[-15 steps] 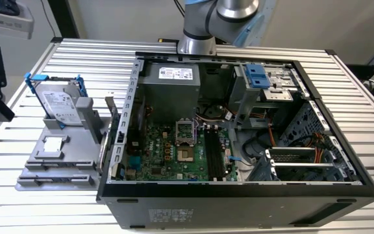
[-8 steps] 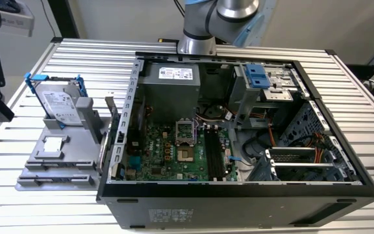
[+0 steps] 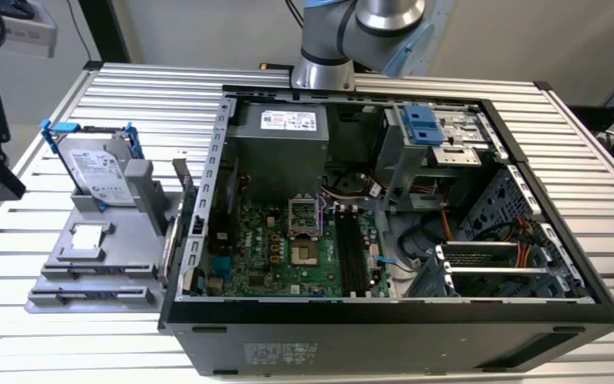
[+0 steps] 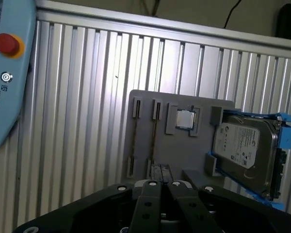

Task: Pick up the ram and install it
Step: 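Pick up the ram and move it above insertion slot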

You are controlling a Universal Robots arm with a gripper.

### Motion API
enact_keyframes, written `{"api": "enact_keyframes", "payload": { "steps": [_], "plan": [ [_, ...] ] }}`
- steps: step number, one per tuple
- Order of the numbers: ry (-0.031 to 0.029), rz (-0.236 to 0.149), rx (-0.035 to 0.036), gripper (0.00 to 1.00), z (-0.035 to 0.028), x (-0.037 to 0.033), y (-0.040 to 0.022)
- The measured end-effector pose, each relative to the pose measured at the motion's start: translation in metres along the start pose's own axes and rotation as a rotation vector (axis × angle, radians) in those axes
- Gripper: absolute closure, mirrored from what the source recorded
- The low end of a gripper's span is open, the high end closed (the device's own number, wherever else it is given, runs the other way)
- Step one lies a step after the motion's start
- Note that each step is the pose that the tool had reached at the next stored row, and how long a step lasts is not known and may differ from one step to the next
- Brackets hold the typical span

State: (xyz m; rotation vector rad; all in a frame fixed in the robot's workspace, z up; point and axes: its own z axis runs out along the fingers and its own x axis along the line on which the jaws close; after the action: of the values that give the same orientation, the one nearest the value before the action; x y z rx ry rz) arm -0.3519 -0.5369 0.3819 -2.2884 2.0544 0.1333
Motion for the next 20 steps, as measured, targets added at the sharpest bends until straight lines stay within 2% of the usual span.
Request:
{"api": "enact_keyframes", "payload": {
  "steps": [7, 9, 11, 13, 14, 15, 17, 18, 20],
  "plan": [
    [0.0057, -0.074, 0.0387, 1.0, 0.002, 0.0003, -0.0002],
    [0.006, -0.069, 0.0409, 1.0, 0.003, 0.0005, -0.0003],
    [0.0064, -0.04, 0.0429, 1.0, 0.0039, 0.0005, -0.0002],
    [0.0061, -0.008, 0.0413, 1.0, 0.0048, 0.0006, -0.0001],
    [0.0058, 0.006, 0.0381, 1.0, 0.0052, 0.0007, -0.0001],
    [0.0049, 0.019, 0.0318, 1.0, 0.0057, 0.0007, -0.0002],
    [0.0029, 0.034, 0.01, 1.0, 0.0061, 0.0007, -0.0001],
    [0.0022, 0.037, 0.0035, 1.0, 0.0065, 0.0008, -0.0001],
    [0.0023, 0.037, 0.0029, 1.0, 0.0071, 0.0008, -0.0001]
  ]
}}
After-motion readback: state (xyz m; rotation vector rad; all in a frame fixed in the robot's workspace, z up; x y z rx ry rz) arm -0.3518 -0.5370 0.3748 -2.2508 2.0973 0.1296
